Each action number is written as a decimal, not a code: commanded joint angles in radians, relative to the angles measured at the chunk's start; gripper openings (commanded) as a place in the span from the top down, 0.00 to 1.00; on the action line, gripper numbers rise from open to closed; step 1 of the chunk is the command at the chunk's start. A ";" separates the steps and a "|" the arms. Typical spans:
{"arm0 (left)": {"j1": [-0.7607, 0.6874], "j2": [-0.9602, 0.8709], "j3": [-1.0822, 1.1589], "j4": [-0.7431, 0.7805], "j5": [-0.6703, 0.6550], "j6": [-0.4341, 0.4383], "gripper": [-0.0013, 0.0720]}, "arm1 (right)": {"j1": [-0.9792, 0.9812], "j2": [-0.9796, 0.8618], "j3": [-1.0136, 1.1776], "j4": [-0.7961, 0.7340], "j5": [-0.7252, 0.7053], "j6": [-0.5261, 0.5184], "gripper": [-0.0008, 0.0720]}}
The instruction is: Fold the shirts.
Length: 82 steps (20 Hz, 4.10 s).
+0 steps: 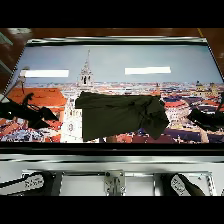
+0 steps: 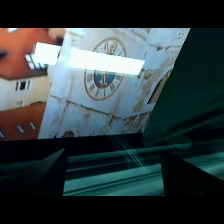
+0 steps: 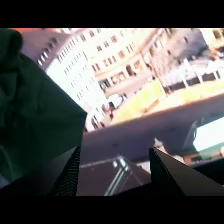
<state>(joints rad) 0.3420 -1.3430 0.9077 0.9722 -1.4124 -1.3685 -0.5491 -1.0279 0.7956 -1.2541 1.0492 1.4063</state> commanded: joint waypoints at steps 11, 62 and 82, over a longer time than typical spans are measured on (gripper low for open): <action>-0.324 -0.054 -0.384 -0.436 0.360 0.157 0.07 | -0.062 0.016 -0.061 0.146 0.077 -0.076 0.23; -0.442 0.021 -0.220 -0.589 0.416 0.204 0.94 | 0.084 -0.424 0.067 0.600 0.158 -0.523 0.90; 0.237 0.807 0.895 -0.096 0.243 0.135 0.94 | 0.083 0.606 0.696 0.360 -0.364 -0.274 0.90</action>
<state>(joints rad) 0.5549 -0.5529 1.7885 0.7639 -1.0237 -1.1690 -0.4664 -0.4538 1.4837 -0.7521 0.6708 1.0504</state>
